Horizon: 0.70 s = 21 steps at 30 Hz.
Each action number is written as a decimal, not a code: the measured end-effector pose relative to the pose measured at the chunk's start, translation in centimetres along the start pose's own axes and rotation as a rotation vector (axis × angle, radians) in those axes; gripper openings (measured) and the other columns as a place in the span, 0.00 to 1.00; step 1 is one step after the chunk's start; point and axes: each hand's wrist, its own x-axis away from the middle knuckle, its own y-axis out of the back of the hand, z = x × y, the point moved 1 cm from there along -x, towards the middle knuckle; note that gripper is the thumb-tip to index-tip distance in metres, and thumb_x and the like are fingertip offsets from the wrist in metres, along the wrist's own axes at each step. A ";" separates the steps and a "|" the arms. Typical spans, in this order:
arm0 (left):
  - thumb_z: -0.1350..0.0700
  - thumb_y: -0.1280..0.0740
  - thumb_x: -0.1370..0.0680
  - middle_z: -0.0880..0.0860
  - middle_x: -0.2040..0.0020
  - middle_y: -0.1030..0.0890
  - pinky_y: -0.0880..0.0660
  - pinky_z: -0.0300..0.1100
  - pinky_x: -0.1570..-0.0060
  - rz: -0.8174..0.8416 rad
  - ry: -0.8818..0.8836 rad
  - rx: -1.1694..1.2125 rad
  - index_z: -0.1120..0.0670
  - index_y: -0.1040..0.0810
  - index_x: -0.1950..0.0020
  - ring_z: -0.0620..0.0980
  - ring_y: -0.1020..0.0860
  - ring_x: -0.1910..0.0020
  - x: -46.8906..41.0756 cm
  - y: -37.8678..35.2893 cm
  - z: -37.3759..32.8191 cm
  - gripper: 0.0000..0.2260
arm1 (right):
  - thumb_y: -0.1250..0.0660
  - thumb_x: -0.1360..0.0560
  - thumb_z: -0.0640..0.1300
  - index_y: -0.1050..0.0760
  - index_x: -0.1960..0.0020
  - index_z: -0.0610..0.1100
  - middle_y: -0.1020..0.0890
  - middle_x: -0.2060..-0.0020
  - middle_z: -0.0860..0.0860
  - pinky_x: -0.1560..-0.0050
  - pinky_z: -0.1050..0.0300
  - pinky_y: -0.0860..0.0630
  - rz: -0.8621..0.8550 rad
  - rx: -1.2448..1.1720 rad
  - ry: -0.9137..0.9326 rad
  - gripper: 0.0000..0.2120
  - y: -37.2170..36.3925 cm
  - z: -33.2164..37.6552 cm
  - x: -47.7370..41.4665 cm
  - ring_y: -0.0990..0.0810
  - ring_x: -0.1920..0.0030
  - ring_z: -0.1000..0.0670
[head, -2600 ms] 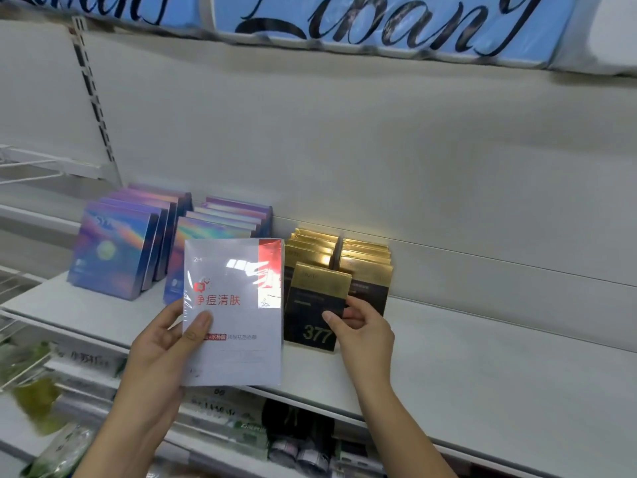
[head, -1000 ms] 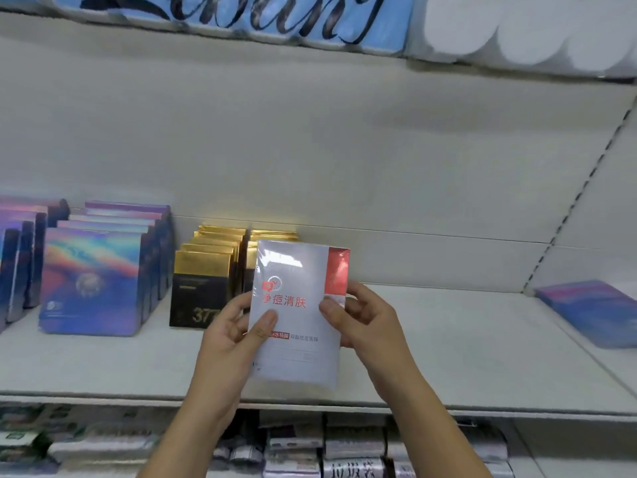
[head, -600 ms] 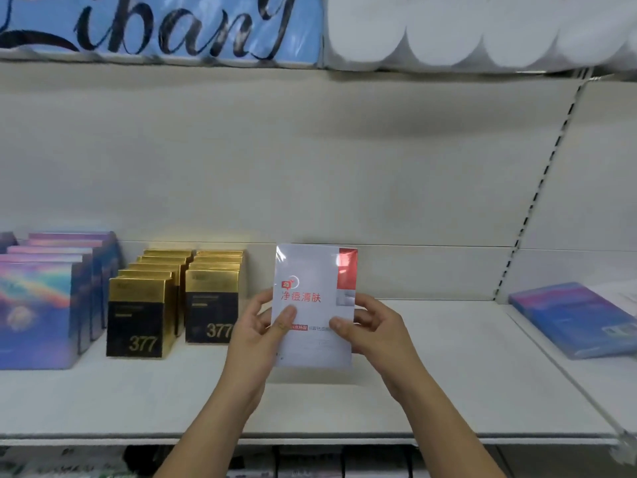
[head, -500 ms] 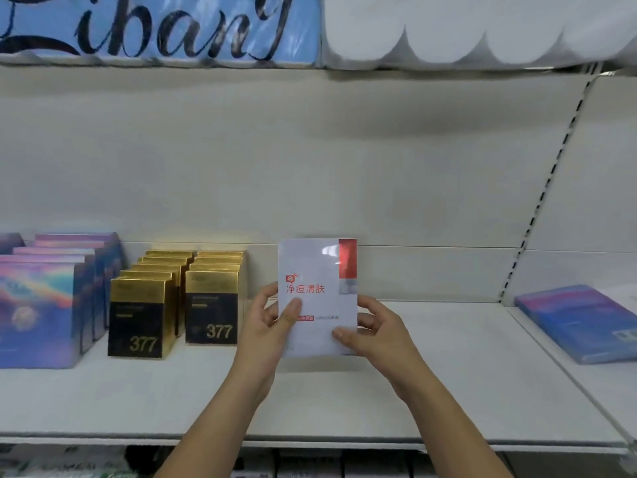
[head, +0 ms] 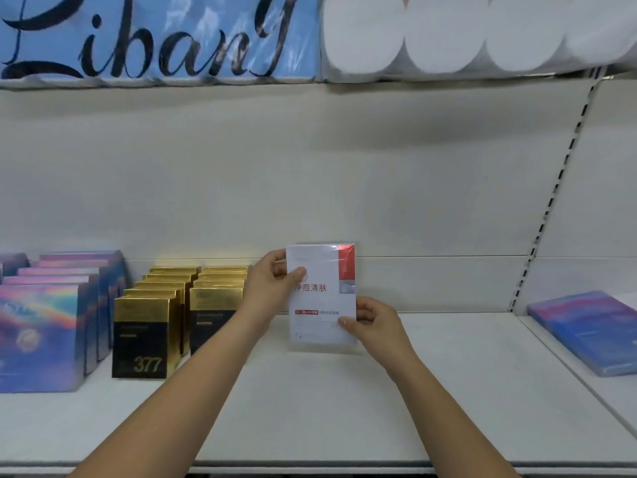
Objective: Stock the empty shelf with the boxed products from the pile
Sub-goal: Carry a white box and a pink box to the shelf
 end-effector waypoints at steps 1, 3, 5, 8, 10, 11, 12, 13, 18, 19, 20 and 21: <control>0.56 0.26 0.24 0.47 0.50 0.14 0.18 0.56 0.46 -0.016 0.003 -0.010 0.48 0.22 0.38 0.48 0.15 0.51 -0.4 -0.1 0.4 0.15 | 0.26 0.25 0.39 0.18 0.44 0.47 0.13 0.52 0.51 0.46 0.49 0.17 -0.008 0.023 -0.002 0.10 -0.2 -0.3 -0.6 0.14 0.52 0.49; 0.55 0.26 0.24 0.47 0.49 0.14 0.18 0.45 0.50 -0.029 0.006 -0.004 0.49 0.22 0.37 0.45 0.16 0.52 -1.0 -0.5 1.0 0.16 | 0.27 0.25 0.39 0.19 0.43 0.47 0.13 0.52 0.51 0.45 0.48 0.18 -0.023 0.065 -0.007 0.11 -0.6 -1.0 -1.6 0.14 0.52 0.48; 0.60 0.28 0.22 0.51 0.46 0.16 0.22 0.30 0.63 -0.031 0.023 0.019 0.54 0.24 0.34 0.44 0.18 0.53 -1.1 -1.1 1.0 0.16 | 0.26 0.25 0.39 0.19 0.44 0.48 0.14 0.52 0.51 0.46 0.49 0.18 -0.028 0.082 -0.012 0.11 -0.5 -1.7 -2.5 0.15 0.50 0.45; 0.61 0.29 0.21 0.53 0.43 0.17 0.23 0.29 0.65 -0.025 0.021 0.008 0.56 0.24 0.34 0.44 0.19 0.50 -1.5 -1.7 1.7 0.16 | 0.25 0.27 0.37 0.22 0.41 0.50 0.14 0.50 0.52 0.47 0.53 0.18 0.028 0.129 -0.025 0.17 -0.2 -2.3 -3.0 0.15 0.49 0.48; 0.60 0.28 0.22 0.50 0.44 0.18 0.23 0.28 0.65 -0.021 0.006 -0.036 0.55 0.24 0.35 0.41 0.21 0.49 -1.7 -1.8 2.0 0.15 | 0.25 0.27 0.36 0.23 0.40 0.50 0.15 0.49 0.53 0.50 0.58 0.19 0.055 0.162 -0.030 0.20 -0.1 -2.7 -2.8 0.15 0.49 0.50; 0.60 0.28 0.22 0.48 0.45 0.19 0.24 0.28 0.65 -0.019 -0.001 -0.049 0.54 0.24 0.36 0.40 0.21 0.50 -1.9 -1.9 2.1 0.15 | 0.25 0.27 0.36 0.23 0.40 0.50 0.15 0.49 0.53 0.51 0.60 0.19 0.050 0.170 -0.027 0.20 -0.1 -2.8 -2.8 0.16 0.49 0.51; 0.59 0.28 0.22 0.47 0.46 0.19 0.24 0.28 0.65 -0.023 -0.010 -0.058 0.54 0.24 0.37 0.40 0.22 0.50 -2.1 -2.0 2.2 0.15 | 0.25 0.27 0.36 0.23 0.39 0.50 0.15 0.49 0.54 0.51 0.61 0.19 0.036 0.174 -0.025 0.20 -0.2 -2.9 -2.9 0.16 0.49 0.52; 0.60 0.28 0.22 0.46 0.47 0.20 0.25 0.28 0.65 -0.032 -0.014 -0.060 0.54 0.24 0.38 0.39 0.22 0.51 -2.3 -2.2 2.2 0.14 | 0.25 0.27 0.36 0.23 0.39 0.50 0.15 0.49 0.53 0.49 0.59 0.19 0.022 0.176 -0.025 0.20 -0.3 -2.9 -3.1 0.16 0.49 0.52; 0.60 0.27 0.23 0.48 0.47 0.18 0.20 0.35 0.60 -0.092 0.003 -0.022 0.55 0.23 0.39 0.44 0.18 0.50 -2.9 -2.8 2.1 0.14 | 0.26 0.26 0.35 0.26 0.37 0.45 0.17 0.47 0.52 0.54 0.67 0.23 -0.005 0.192 -0.042 0.20 -0.6 -2.6 -4.1 0.17 0.47 0.51; 0.60 0.26 0.23 0.49 0.46 0.17 0.19 0.38 0.58 -0.107 0.010 -0.026 0.55 0.22 0.38 0.46 0.18 0.49 -2.9 -2.9 2.2 0.14 | 0.26 0.26 0.35 0.26 0.37 0.45 0.18 0.48 0.52 0.56 0.70 0.25 -0.011 0.193 -0.043 0.20 -0.6 -2.6 -4.3 0.18 0.48 0.51; 0.60 0.26 0.23 0.50 0.46 0.17 0.19 0.39 0.57 -0.124 0.020 -0.017 0.56 0.22 0.39 0.47 0.17 0.49 -3.0 -3.0 2.3 0.14 | 0.27 0.26 0.35 0.27 0.37 0.45 0.18 0.48 0.52 0.57 0.71 0.26 -0.016 0.199 -0.040 0.20 -0.6 -2.6 -4.4 0.18 0.48 0.52; 0.60 0.25 0.24 0.50 0.47 0.16 0.19 0.39 0.57 -0.140 0.031 -0.014 0.56 0.22 0.40 0.47 0.17 0.50 -3.1 -2.9 2.5 0.14 | 0.27 0.26 0.35 0.27 0.37 0.45 0.18 0.48 0.52 0.57 0.71 0.26 -0.019 0.206 -0.034 0.20 -0.5 -2.6 -4.5 0.18 0.48 0.52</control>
